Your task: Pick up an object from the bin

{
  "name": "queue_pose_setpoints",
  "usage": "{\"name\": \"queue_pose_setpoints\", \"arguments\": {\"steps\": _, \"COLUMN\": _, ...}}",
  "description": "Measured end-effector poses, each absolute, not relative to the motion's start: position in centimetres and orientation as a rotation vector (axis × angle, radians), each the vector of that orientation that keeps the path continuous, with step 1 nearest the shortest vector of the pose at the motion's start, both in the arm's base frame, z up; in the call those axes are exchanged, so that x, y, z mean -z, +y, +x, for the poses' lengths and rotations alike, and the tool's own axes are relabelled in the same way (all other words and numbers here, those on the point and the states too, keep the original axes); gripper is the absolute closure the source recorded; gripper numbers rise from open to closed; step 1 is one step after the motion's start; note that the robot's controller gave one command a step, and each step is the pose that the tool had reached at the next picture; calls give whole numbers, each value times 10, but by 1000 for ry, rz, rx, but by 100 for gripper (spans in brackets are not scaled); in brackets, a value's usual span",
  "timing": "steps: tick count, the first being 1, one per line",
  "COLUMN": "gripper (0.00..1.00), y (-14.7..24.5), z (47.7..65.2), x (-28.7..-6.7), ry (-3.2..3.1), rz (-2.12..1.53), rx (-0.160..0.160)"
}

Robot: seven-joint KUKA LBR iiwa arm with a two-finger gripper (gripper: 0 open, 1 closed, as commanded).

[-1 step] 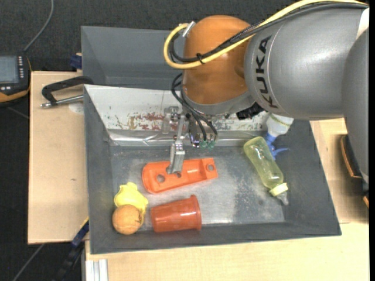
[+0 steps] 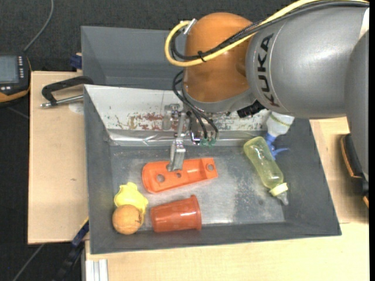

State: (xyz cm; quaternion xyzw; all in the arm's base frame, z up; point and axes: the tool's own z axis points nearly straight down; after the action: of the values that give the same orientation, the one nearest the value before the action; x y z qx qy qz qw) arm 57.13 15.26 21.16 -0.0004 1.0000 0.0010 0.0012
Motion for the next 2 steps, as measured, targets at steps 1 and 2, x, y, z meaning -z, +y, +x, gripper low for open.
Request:
{"name": "queue_pose_setpoints", "arguments": {"steps": 1, "gripper": 0, "y": 131, "z": 549, "x": -161, "ry": 3137, "rz": -78, "rx": -5}}
{"name": "queue_pose_setpoints", "arguments": {"steps": 2, "gripper": 0, "y": 98, "z": 541, "x": -132, "ry": 3144, "rz": -44, "rx": -4}}
